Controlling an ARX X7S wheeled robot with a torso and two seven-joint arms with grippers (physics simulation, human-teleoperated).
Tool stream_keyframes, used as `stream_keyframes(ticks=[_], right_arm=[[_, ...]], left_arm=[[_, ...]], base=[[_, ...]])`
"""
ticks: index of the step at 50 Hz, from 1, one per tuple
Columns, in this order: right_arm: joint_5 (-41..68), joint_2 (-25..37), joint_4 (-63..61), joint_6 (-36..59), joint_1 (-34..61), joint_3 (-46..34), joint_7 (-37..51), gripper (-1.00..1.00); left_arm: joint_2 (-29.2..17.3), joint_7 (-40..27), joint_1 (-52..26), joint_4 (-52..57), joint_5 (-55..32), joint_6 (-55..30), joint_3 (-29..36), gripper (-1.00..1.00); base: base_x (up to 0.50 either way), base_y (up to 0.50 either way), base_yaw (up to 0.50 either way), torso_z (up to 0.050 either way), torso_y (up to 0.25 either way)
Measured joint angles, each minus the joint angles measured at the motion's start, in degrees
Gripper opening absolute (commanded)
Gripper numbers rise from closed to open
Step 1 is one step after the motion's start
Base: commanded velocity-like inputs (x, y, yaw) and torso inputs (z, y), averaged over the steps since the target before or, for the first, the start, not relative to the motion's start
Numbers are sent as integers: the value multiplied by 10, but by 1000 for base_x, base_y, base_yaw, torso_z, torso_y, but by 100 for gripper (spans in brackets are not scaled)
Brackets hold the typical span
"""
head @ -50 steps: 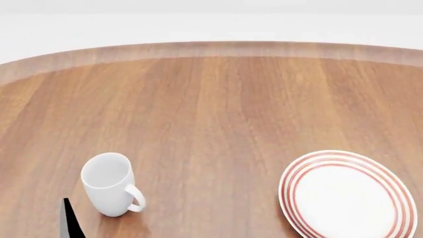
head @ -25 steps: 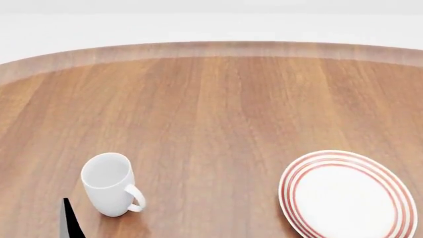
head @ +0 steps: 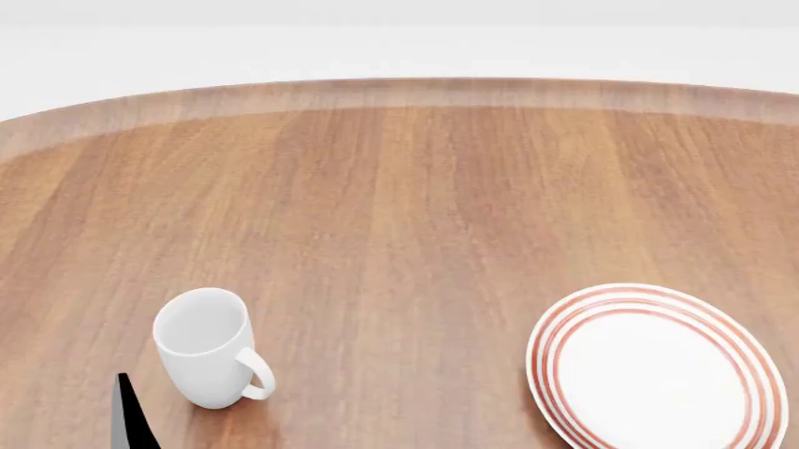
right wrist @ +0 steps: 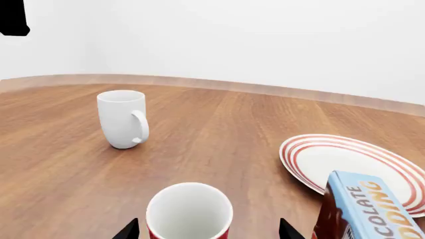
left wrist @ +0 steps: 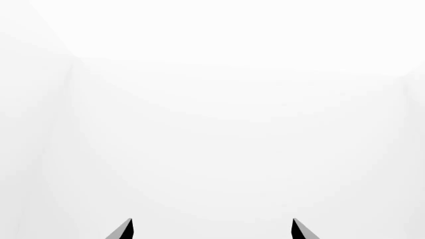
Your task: Pick up the red mug and put it on the plate
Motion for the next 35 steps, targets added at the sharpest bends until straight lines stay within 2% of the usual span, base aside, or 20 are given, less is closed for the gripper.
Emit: stream_keyframes(ticks=[35], right_arm=[[21, -24, 106, -46, 21, -25, -13, 100]], left_arm=[[0, 2, 0, 3, -4, 0, 1, 100]], base=[[0, 0, 0, 0, 0]])
